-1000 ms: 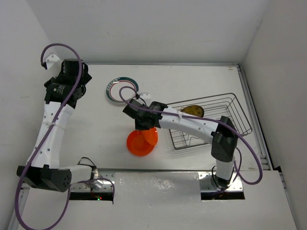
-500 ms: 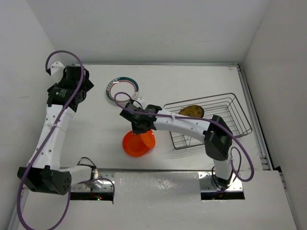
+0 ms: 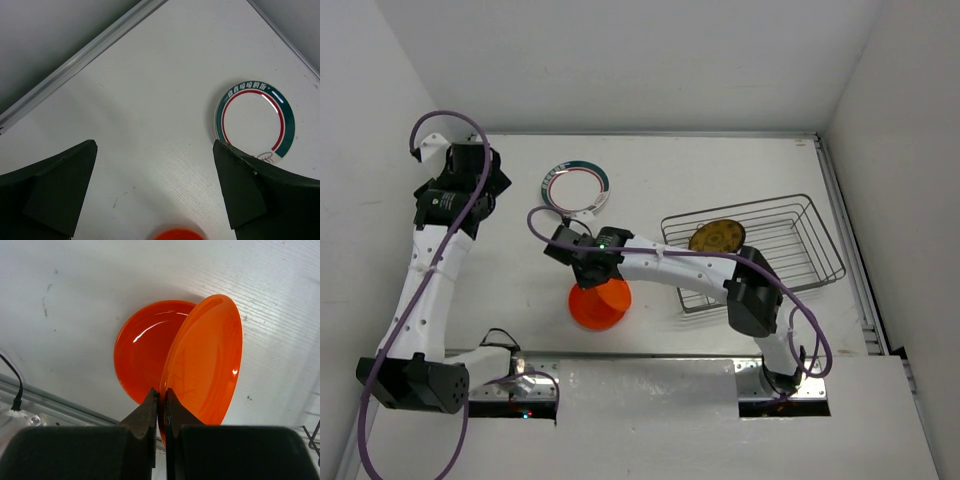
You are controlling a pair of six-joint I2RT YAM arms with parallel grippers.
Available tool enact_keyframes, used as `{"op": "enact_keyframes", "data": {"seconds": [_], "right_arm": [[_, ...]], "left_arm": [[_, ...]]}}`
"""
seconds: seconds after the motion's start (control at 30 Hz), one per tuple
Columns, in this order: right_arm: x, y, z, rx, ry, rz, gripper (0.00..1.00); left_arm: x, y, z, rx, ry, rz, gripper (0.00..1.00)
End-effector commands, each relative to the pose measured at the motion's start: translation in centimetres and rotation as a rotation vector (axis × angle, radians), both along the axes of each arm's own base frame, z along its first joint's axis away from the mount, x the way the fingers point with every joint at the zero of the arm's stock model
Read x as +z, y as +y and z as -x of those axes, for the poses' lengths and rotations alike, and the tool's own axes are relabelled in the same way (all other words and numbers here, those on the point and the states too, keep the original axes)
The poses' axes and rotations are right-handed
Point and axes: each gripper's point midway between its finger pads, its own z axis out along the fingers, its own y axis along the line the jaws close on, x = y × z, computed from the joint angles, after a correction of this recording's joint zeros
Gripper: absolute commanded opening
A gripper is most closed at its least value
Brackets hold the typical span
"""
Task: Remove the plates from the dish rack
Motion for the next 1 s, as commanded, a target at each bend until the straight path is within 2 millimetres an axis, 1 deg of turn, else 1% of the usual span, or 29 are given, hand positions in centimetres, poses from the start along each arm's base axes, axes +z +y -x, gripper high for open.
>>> {"op": "enact_keyframes", "data": {"seconds": [0.0,0.07,0.13,0.2,0.23,0.33,0.4,0.47,0.53,0.57,0.6,0.63,0.67,0.7,0.73,0.77,0.83,0.87,0.9,0.93,0.97], "right_arm": [[1.4,1.0,0.1,0.035,-0.036,-0.011,0.03],[2.2,1.2,0.1,0.047,-0.078,-0.008,0.03],[2.1,1.5,0.4,0.060,-0.068,-0.020,0.03],[1.6,1.6,0.6,0.069,-0.052,-0.013,0.04],[1.0,1.9,0.8,0.079,-0.031,-0.008,0.05],[0.0,2.7,1.4,0.108,0.005,-0.022,0.08],[-0.2,2.9,1.5,0.110,0.012,-0.026,0.10],[-0.1,3.4,1.6,0.120,0.013,-0.042,0.16],[-0.1,3.5,1.5,0.119,0.016,-0.047,0.20],[-0.1,3.5,1.6,0.117,0.018,-0.049,0.28],[0.0,3.5,1.5,0.118,0.015,-0.051,0.32],[0.3,3.6,1.6,0.120,0.013,-0.058,0.35],[0.5,3.7,1.6,0.120,0.012,-0.066,0.45],[0.7,3.8,1.6,0.121,0.013,-0.074,0.50],[1.0,3.8,1.6,0.121,0.011,-0.078,0.53],[1.7,3.9,1.5,0.119,0.002,-0.091,0.57],[2.8,4.0,1.5,0.120,-0.008,-0.108,0.59],[4.4,3.9,1.2,0.113,-0.030,-0.133,0.60],[5.4,3.6,0.6,0.097,-0.061,-0.140,0.62],[6.9,3.0,0.3,0.083,-0.083,-0.160,0.65],[7.7,2.5,-0.2,0.051,-0.091,-0.172,0.71]], "left_arm": [[1.0,0.8,-0.1,0.021,-0.046,-0.010,0.99],[1.0,0.8,-0.2,0.020,-0.047,-0.007,0.98],[0.8,0.7,-0.3,0.017,-0.046,-0.004,0.98],[0.7,0.6,-0.4,0.012,-0.047,0.002,0.99],[0.7,0.6,-0.4,0.011,-0.047,0.004,0.98],[0.7,0.8,-0.4,0.015,-0.046,0.001,0.99],[0.6,0.9,-0.3,0.018,-0.040,-0.003,0.99],[0.7,1.0,-0.3,0.019,-0.041,-0.006,0.99],[0.6,0.9,-0.4,0.015,-0.039,-0.003,1.00],[0.6,0.8,-0.4,0.012,-0.040,-0.002,1.00],[0.5,0.8,-0.4,0.010,-0.038,-0.001,1.00],[0.4,0.8,-0.4,0.008,-0.035,-0.002,1.00],[0.5,0.8,-0.4,0.010,-0.040,-0.002,1.00],[0.5,0.8,-0.4,0.006,-0.039,-0.001,1.00],[0.4,0.8,-0.4,0.003,-0.037,0.000,1.00],[0.3,0.7,-0.5,0.001,-0.034,0.000,1.00],[0.1,0.6,-0.6,-0.007,-0.035,0.005,1.00],[0.2,0.6,-0.6,-0.007,-0.037,0.004,1.00],[0.1,0.6,-0.6,-0.010,-0.034,0.003,1.00],[0.1,0.6,-0.6,-0.010,-0.034,0.003,1.00],[0.1,0.5,-0.7,-0.014,-0.036,0.008,1.00]]}}
